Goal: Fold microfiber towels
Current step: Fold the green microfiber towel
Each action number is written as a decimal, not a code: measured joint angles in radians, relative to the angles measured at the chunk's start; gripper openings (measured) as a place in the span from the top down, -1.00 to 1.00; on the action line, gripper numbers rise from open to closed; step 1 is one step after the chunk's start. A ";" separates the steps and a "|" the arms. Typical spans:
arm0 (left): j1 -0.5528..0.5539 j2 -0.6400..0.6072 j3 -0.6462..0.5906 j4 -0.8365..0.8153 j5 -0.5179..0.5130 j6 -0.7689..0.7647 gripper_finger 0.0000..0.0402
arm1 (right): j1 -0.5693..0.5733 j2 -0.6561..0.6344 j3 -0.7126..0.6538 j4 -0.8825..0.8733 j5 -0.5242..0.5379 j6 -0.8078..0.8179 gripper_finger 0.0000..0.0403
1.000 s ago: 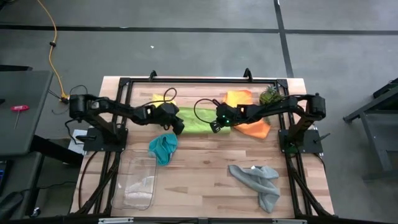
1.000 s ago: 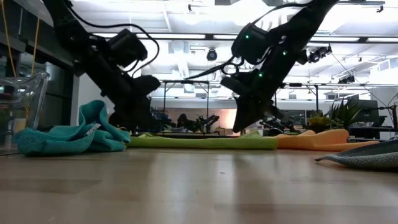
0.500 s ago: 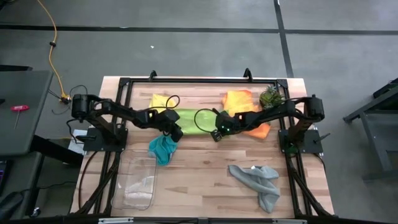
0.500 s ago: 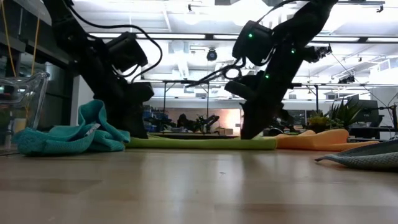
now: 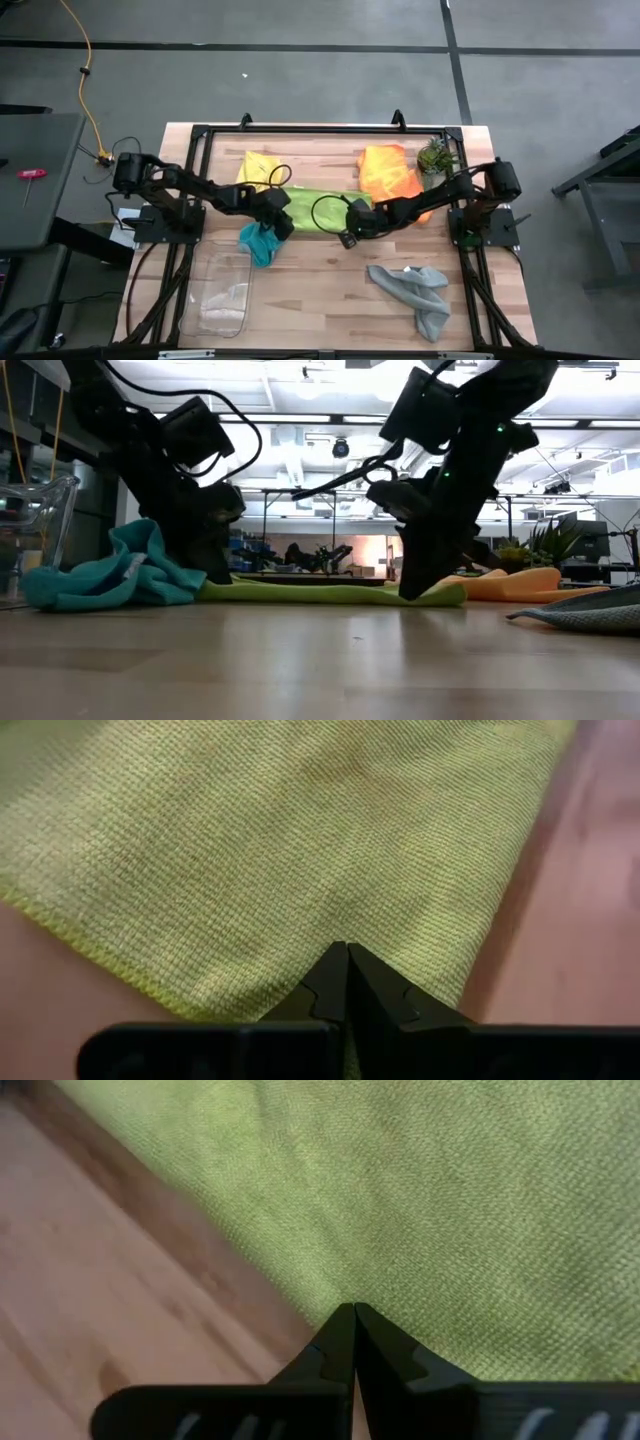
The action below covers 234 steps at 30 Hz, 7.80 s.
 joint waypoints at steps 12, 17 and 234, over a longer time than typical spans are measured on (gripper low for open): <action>-0.023 -0.012 -0.002 -0.009 -0.013 -0.014 1.00 | -0.036 -0.266 0.000 -0.263 0.045 0.033 1.00; -0.023 -0.013 -0.002 -0.008 -0.021 -0.014 1.00 | -0.036 -0.370 0.000 -0.438 0.021 0.113 0.94; 0.122 -0.257 0.153 -0.430 -0.094 0.465 1.00 | -0.117 -0.010 -0.080 0.687 0.016 0.341 1.00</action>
